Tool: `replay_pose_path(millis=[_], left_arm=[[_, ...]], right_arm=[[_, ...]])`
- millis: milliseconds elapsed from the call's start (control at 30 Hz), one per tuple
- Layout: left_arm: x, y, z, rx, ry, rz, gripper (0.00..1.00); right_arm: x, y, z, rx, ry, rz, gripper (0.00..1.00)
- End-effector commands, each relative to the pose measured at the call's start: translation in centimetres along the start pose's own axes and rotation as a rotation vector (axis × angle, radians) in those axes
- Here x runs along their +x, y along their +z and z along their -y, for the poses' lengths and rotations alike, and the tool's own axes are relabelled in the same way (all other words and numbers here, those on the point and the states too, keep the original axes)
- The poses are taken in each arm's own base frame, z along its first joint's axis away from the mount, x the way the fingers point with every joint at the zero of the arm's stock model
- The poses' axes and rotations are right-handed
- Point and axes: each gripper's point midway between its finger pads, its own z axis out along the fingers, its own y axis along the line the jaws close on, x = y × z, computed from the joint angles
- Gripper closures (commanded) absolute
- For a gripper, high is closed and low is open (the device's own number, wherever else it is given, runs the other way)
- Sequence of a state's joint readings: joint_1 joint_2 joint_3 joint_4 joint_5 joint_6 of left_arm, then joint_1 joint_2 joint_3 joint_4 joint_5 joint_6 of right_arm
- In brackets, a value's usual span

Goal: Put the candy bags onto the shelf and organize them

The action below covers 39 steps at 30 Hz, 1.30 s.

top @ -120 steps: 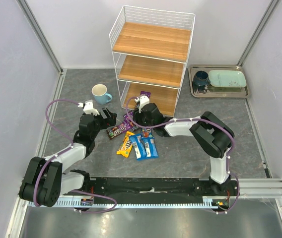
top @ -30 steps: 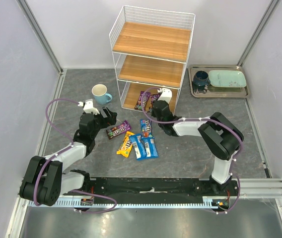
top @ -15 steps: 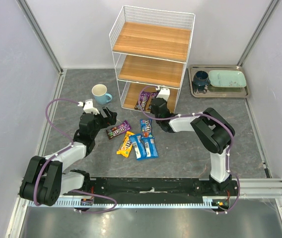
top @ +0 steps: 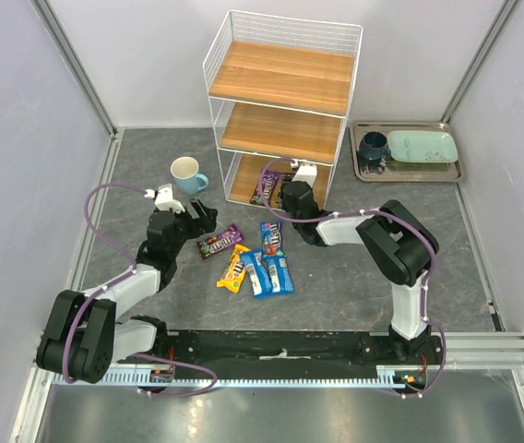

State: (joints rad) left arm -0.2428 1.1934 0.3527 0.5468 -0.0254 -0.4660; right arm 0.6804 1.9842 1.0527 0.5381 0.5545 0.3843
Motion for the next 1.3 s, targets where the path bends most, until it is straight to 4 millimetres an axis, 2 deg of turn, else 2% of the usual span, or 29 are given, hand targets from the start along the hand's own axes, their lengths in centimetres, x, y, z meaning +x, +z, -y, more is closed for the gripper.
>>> replay_pose_path(millis=[0, 133, 300, 367, 400, 467, 533, 667, 800, 967, 1167, 1267], left_arm=[[-1.8, 0.4, 1.0, 0.019, -0.027, 0.046, 0.06], [-1.9, 0.3, 1.1, 0.023, -0.027, 0.046, 0.06], [-1.7, 0.4, 1.2, 0.029, -0.032, 0.041, 0.06], [-1.6, 0.4, 1.1, 0.025, -0.032, 0.041, 0.06], [-1.6, 0.4, 1.0, 0.023, -0.03, 0.041, 0.06], [-1.7, 0.3, 1.1, 0.023, -0.03, 0.044, 0.06], [-1.8, 0.3, 1.1, 0.024, -0.03, 0.046, 0.06], [-1.7, 0.3, 1.1, 0.025, -0.03, 0.044, 0.06], [-1.7, 0.3, 1.1, 0.028, -0.033, 0.042, 0.06], [-1.7, 0.3, 1.2, 0.031, -0.036, 0.042, 0.06], [-1.8, 0.2, 1.2, 0.031, -0.036, 0.045, 0.06], [-1.8, 0.2, 1.2, 0.032, -0.036, 0.045, 0.06]], right_arm=[[-4.5, -2.3, -1.1, -0.079, 0.061, 0.09, 0.51], [-3.5, -4.3, -1.9, -0.165, 0.027, 0.048, 0.48], [-2.3, -7.9, -5.8, -0.38, -0.063, -0.026, 0.46], [-2.0, -8.9, -6.5, -0.431, -0.073, -0.05, 0.46], [-1.1, -9.5, -6.9, -0.469, -0.086, -0.093, 0.46], [-0.7, -10.3, -7.1, -0.486, -0.099, -0.122, 0.47], [0.6, -11.2, -6.7, -0.472, -0.122, -0.16, 0.47], [1.7, -12.7, -6.0, -0.438, -0.121, -0.209, 0.47], [4.2, -14.6, -4.8, -0.38, -0.127, -0.283, 0.46], [5.2, -14.7, -3.3, -0.32, -0.08, -0.278, 0.46], [6.5, -14.0, -3.5, -0.303, -0.043, -0.289, 0.47], [6.4, -13.4, -3.8, -0.294, -0.029, -0.281, 0.48]])
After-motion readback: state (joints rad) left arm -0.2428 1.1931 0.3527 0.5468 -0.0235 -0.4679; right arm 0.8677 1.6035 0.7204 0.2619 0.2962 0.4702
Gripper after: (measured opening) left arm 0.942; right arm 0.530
